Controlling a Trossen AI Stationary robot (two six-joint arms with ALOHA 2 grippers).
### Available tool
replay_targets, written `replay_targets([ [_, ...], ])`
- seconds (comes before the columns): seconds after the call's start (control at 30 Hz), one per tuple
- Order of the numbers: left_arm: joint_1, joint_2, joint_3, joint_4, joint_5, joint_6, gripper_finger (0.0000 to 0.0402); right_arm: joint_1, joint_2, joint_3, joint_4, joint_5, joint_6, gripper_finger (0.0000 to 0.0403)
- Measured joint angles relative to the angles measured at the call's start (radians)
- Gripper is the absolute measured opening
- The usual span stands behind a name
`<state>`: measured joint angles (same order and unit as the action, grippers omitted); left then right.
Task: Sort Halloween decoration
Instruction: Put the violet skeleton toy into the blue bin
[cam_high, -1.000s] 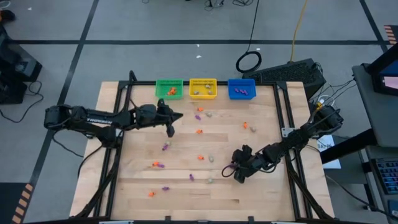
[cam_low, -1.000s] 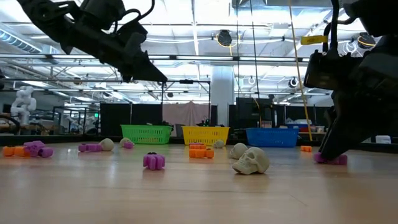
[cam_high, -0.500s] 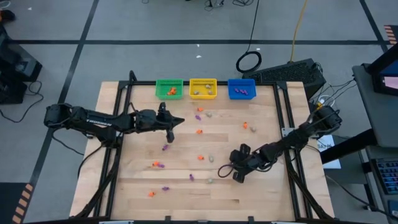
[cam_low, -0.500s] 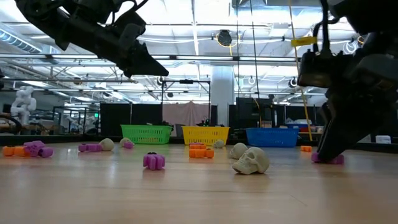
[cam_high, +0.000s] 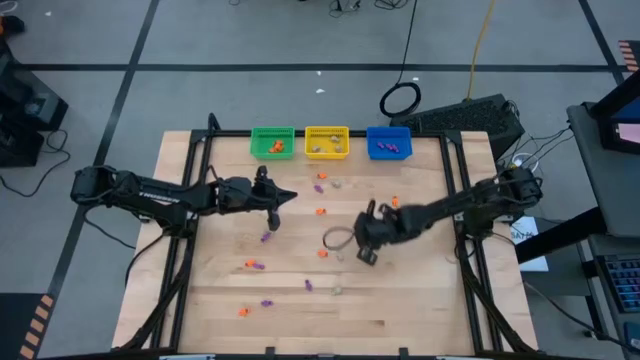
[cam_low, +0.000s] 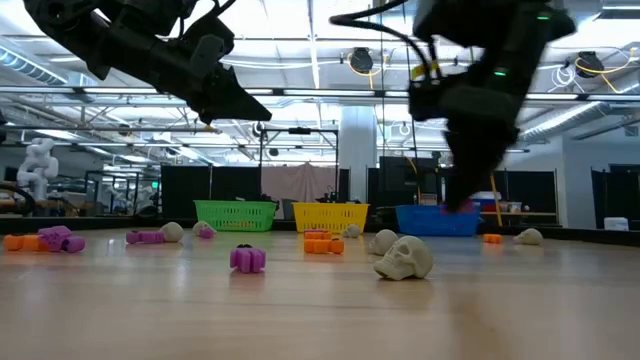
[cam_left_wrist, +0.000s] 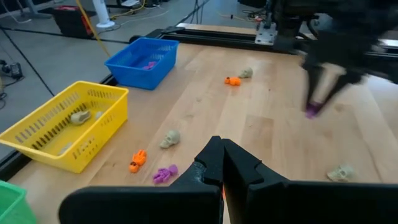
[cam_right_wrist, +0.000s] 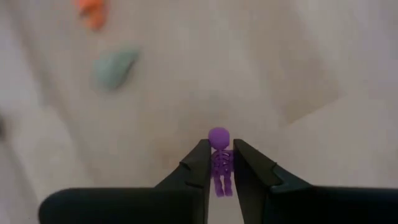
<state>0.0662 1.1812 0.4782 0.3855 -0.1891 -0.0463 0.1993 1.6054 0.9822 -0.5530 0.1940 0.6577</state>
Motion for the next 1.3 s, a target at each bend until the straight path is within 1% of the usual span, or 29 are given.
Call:
replay_targets([
  [0.2, -0.033, 0.000, 0.000, 0.004, 0.001, 0.000, 0.0001, -0.208, -0.002, 0.153, -0.173, 0.007, -0.179, 0.0038],
  [0.37, -0.067, 0.000, 0.000, 0.003, -0.003, -0.006, 0.0001, -0.425, -0.002, 0.254, -0.271, 0.009, -0.411, 0.0038],
  [0.47, -0.084, 0.000, 0.000, 0.001, -0.002, -0.026, 0.0001, -0.586, -0.003, 0.284, -0.270, -0.001, -0.518, 0.0038],
  [0.6, -0.103, 0.000, 0.000, -0.002, -0.001, -0.027, 0.0001, -0.803, 0.002, 0.272, -0.208, -0.082, -0.654, 0.0038],
  [0.7, -0.111, 0.000, 0.000, -0.002, -0.001, -0.027, 0.0001, -0.928, 0.026, 0.254, -0.135, -0.146, -0.729, 0.0038],
  [0.77, -0.114, 0.000, 0.001, -0.001, -0.001, -0.027, 0.0001, -0.989, 0.059, 0.253, -0.092, -0.148, -0.777, 0.0038],
  [0.87, -0.114, 0.000, 0.001, -0.002, 0.001, -0.045, 0.0001, -1.057, 0.119, 0.253, -0.048, -0.152, -0.829, 0.0038],
  [1.0, -0.117, 0.000, 0.001, -0.005, 0.001, -0.054, 0.0001, -1.110, 0.199, 0.253, -0.017, -0.221, -0.837, 0.0038],
  [1.17, -0.124, 0.000, 0.001, -0.007, 0.002, -0.054, 0.0001, -1.136, 0.275, 0.253, 0.001, -0.223, -0.817, 0.0042],
  [1.23, -0.124, 0.000, 0.001, -0.008, 0.002, -0.054, 0.0001, -1.136, 0.283, 0.254, 0.006, -0.219, -0.807, 0.0053],
  [1.3, -0.124, 0.000, 0.001, -0.012, 0.002, -0.054, 0.0001, -1.136, 0.283, 0.254, 0.007, -0.187, -0.803, 0.0071],
])
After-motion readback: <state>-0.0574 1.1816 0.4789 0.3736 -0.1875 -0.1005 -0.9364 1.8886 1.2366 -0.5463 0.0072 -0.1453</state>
